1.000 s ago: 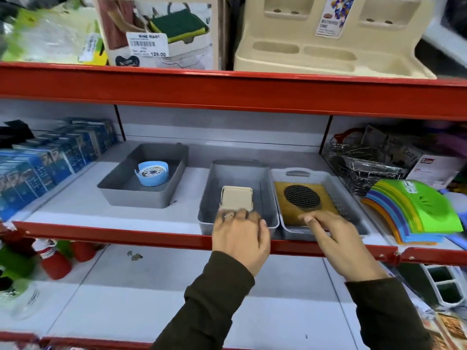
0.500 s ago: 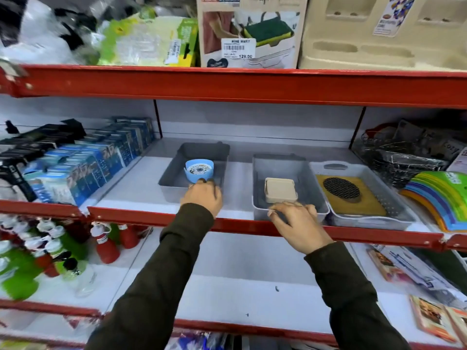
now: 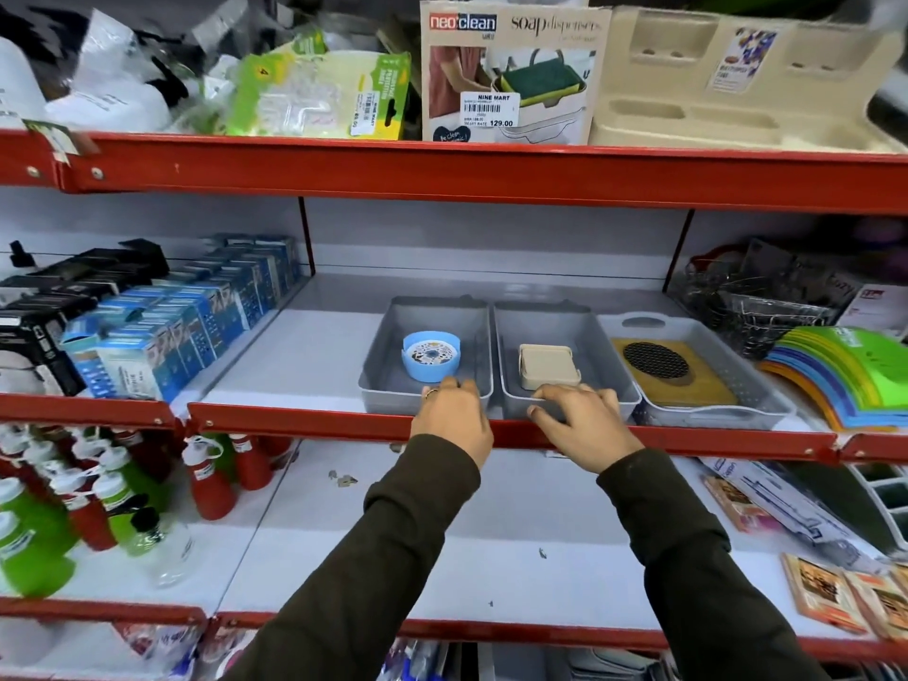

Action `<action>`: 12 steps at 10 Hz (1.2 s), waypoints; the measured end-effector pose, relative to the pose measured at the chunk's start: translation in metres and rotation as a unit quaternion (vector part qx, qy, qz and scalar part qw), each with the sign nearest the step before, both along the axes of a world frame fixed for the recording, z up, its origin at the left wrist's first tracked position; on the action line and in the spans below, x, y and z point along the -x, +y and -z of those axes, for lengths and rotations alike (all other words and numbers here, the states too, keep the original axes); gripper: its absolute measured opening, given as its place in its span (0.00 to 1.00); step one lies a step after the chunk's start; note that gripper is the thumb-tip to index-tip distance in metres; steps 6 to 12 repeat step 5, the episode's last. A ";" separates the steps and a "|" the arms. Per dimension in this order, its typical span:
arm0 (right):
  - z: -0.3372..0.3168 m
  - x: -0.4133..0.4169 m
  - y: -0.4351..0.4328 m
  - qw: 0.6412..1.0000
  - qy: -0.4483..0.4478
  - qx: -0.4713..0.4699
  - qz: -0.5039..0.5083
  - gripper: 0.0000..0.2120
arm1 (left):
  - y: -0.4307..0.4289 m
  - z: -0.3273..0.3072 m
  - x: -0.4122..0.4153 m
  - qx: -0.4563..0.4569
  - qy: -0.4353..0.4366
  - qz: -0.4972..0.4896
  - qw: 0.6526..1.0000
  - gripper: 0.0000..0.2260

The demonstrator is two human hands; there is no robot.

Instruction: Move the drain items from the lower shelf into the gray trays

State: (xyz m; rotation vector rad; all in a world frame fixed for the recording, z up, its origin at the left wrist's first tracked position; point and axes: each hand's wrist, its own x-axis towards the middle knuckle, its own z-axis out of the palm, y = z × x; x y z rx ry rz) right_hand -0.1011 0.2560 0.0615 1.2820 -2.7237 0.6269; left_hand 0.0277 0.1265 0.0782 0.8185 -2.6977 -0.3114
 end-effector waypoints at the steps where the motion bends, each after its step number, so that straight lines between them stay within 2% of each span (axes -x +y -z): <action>1: -0.001 0.000 -0.001 1.000 0.014 -0.001 -0.007 0.14 | 0.002 -0.003 0.001 -0.014 -0.005 0.008 1.000 0.17; 3: -0.007 -0.005 0.002 0.999 0.021 -0.019 -0.016 0.17 | 0.011 -0.007 -0.001 -0.025 -0.004 0.034 0.999 0.17; 4: -0.026 -0.018 0.012 0.998 0.061 0.024 -0.013 0.17 | 0.011 -0.013 -0.008 -0.025 0.015 0.060 0.998 0.19; 5: -0.064 -0.032 0.022 0.975 0.139 0.174 -0.017 0.15 | 0.011 -0.038 -0.014 0.037 0.145 0.114 0.982 0.20; 12: -0.064 -0.032 0.022 0.975 0.139 0.174 -0.017 0.15 | 0.011 -0.038 -0.014 0.037 0.145 0.114 0.982 0.20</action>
